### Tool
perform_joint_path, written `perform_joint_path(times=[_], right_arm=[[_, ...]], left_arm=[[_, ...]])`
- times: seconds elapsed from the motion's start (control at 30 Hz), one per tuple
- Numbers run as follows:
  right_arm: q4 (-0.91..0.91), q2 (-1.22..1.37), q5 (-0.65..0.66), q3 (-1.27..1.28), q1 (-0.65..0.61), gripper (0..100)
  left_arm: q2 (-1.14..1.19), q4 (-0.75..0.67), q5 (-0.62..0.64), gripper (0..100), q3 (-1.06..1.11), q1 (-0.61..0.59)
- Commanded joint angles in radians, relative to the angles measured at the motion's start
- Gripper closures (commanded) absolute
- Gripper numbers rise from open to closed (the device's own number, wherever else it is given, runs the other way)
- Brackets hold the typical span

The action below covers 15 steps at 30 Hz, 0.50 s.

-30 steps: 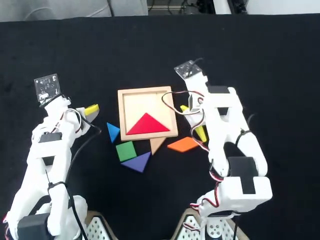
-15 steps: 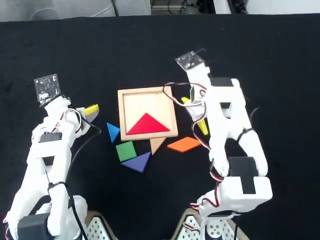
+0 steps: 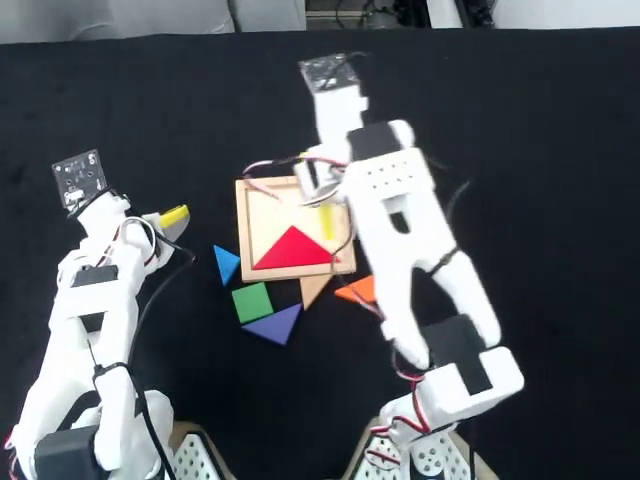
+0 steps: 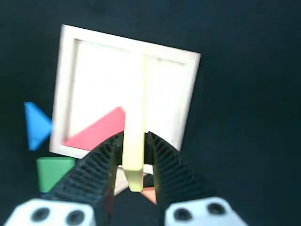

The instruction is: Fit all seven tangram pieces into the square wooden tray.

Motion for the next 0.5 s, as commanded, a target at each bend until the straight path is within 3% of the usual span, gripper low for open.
perform_joint_path(times=[0.0,0.23,0.47], right_arm=[[0.000,-0.056,-0.126,-0.065,-0.071,98.7],[-0.147,0.010,-0.388,-0.048,-0.101,98.6],[-0.098,0.239,-0.457,-0.170,-0.166,98.6]], left_arm=[[0.000,-0.011,0.043,64,-0.007,-0.016],[0.000,-0.018,0.069,64,-0.010,-0.038],[0.002,-0.018,0.069,64,-0.015,-0.031]])
